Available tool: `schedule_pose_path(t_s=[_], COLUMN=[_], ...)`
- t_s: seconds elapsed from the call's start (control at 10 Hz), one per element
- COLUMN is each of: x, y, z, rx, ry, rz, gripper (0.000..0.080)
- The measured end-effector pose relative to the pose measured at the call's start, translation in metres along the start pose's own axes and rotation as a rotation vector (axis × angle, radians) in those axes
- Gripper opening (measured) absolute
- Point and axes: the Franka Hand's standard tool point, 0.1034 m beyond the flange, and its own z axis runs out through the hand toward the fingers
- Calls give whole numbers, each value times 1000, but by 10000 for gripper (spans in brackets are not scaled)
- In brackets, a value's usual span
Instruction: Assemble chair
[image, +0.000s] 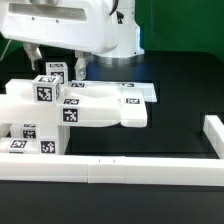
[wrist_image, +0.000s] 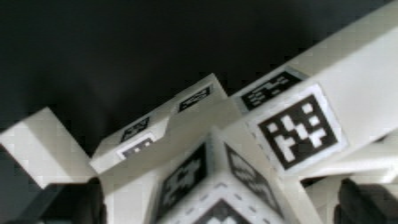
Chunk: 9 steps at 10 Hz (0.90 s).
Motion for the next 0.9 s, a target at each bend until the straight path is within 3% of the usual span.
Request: schedule_pose_path(t_s=[0.9], x=[5], y=[4], z=[-1], rx=[-33], ry=[13], rz=[-630], gripper=[649])
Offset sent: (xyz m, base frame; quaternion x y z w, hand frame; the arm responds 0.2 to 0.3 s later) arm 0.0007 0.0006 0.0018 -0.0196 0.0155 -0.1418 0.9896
